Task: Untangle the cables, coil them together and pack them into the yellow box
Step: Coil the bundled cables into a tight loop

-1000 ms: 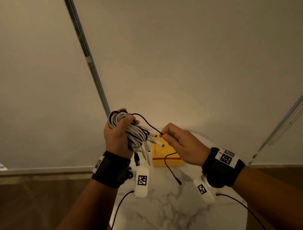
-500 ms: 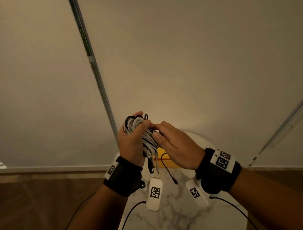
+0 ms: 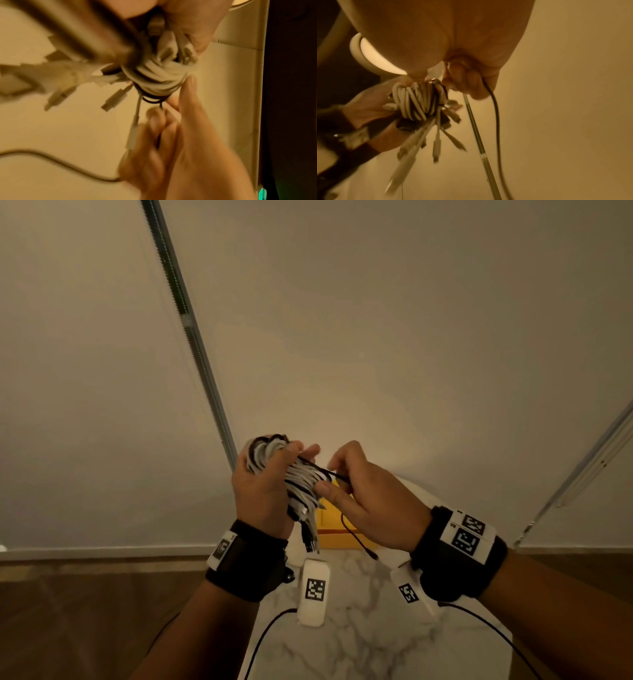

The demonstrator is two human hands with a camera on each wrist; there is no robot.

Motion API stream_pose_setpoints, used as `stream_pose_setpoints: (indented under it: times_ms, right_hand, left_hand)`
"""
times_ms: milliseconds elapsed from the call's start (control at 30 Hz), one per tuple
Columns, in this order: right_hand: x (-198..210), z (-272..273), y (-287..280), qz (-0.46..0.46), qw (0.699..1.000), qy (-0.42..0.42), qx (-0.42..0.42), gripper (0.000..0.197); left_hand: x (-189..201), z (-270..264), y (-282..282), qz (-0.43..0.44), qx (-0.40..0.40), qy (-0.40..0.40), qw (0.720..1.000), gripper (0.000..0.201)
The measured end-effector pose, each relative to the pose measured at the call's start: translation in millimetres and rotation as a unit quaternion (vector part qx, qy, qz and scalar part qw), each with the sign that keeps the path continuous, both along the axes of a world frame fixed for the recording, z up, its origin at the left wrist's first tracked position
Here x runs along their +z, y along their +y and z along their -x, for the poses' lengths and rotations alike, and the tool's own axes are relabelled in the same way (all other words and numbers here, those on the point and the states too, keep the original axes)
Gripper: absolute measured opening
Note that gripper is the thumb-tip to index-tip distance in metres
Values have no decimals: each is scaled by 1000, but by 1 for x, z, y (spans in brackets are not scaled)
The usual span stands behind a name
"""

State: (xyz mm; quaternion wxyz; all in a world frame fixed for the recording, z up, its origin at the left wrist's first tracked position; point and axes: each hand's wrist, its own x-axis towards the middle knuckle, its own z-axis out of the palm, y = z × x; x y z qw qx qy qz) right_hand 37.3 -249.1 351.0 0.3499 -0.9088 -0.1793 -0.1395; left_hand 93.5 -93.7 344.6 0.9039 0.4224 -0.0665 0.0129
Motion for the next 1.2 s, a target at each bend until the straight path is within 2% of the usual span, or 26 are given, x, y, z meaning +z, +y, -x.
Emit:
stream_pose_setpoints:
  times_ms: [67,133,200,267,333,433,500,533,600,667,733,800,867,1033,1100,1200]
  right_hand:
    - [-8,5,-12,-12,999,36,4,23]
    - [-21,10,-27,26,998,64,11,22]
    - [-26,15,-41,62,996,61,15,26]
    - [-16,21,-49,121,992,16,25,28]
    - [4,25,-50,221,972,-65,41,29]
    - [40,22,-40,317,932,-158,73,28]
    - [58,12,-32,319,925,-189,83,28]
    - [64,6,-29,304,929,-195,84,26]
    - [70,-2,-25,260,945,-179,83,20]
    - [69,-6,-25,200,966,-147,72,16]
    - [65,-8,-26,124,983,-130,43,14]
    - [61,-9,-25,54,993,-102,24,16]
    - [58,-11,-23,11,996,-82,27,17]
    - [48,-14,-21,-34,998,-51,15,14]
    - [36,-14,-21,-60,998,-21,5,12]
    - [12,-11,-15,-42,999,8,1,28]
  left_hand:
    - [2,-14,13,57,-2,28,998,24]
    - [6,-27,29,97,9,54,994,20]
    - [8,-35,41,79,76,41,993,16]
    - [6,-37,44,-6,169,-19,985,12]
    - [1,-32,38,-136,231,-102,958,19]
    - [-5,-20,23,-321,201,-245,893,22]
    - [-8,-10,12,-381,140,-306,861,24]
    - [-9,-5,6,-379,105,-314,864,23]
    - [-10,1,-1,-318,44,-288,902,18]
    - [-12,4,-3,-210,-9,-218,953,20]
    - [-11,6,-2,-119,-61,-142,981,26]
    - [-9,8,-1,-85,-95,-116,985,27]
    - [-8,9,-1,-95,-107,-123,982,29]
    - [-8,10,-1,-137,-78,-139,978,33]
    - [-8,10,-2,-110,-63,-126,984,30]
    - [-6,9,-6,-50,-38,-87,994,25]
